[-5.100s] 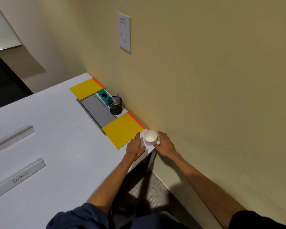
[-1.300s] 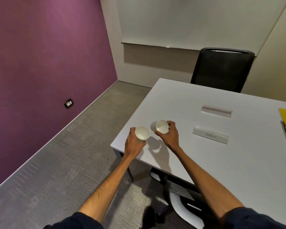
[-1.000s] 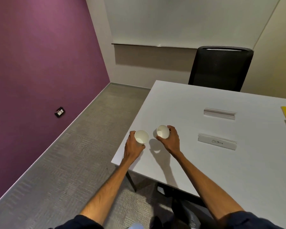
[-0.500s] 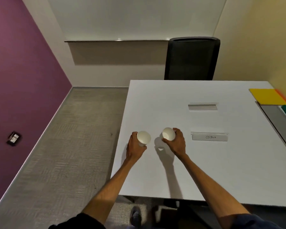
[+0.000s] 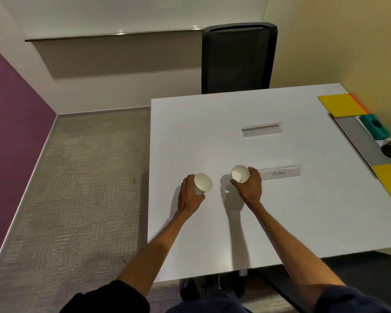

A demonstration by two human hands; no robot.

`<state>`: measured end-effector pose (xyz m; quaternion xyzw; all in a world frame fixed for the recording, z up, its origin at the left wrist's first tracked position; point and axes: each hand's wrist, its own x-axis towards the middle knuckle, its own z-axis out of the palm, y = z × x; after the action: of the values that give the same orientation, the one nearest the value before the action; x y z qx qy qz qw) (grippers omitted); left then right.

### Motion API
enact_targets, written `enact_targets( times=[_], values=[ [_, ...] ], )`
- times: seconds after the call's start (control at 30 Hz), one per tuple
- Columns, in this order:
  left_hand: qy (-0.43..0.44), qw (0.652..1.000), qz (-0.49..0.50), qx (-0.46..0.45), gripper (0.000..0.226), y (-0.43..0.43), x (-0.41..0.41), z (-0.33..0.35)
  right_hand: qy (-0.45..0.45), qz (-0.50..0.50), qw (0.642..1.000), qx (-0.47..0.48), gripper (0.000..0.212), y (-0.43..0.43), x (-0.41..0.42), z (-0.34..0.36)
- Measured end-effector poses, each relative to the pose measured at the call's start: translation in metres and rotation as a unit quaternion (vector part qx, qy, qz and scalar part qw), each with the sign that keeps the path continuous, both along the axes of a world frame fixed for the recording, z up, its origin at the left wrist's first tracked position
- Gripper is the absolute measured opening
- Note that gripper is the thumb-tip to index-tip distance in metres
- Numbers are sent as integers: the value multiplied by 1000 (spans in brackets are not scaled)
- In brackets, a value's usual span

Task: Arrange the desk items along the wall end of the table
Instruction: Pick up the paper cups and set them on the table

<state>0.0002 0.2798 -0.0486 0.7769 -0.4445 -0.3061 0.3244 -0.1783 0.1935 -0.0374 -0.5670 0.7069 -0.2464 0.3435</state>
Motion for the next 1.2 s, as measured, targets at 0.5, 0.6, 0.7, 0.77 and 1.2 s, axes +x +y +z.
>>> enact_targets(
  times=[0.5, 0.6, 0.7, 0.77, 1.2],
  values=[
    [0, 1000, -7, 31, 65, -39, -4, -20, 16, -6, 998, 61, 83, -38, 1, -30],
    [-5, 999, -4, 33, 66, -43, -6, -23, 16, 2, 998, 65, 86, -41, 0, -31],
    [0, 999, -6, 34, 66, -46, -9, -23, 25, 23, 997, 72, 92, -43, 0, -32],
    [1, 999, -8, 33, 66, -48, -11, -22, 27, 33, 996, 74, 98, -43, -1, -31],
    [10, 1000, 23, -6, 73, -43, -4, 0, 26, 147, 978, -145, 48, -41, 26, -4]
  ],
)
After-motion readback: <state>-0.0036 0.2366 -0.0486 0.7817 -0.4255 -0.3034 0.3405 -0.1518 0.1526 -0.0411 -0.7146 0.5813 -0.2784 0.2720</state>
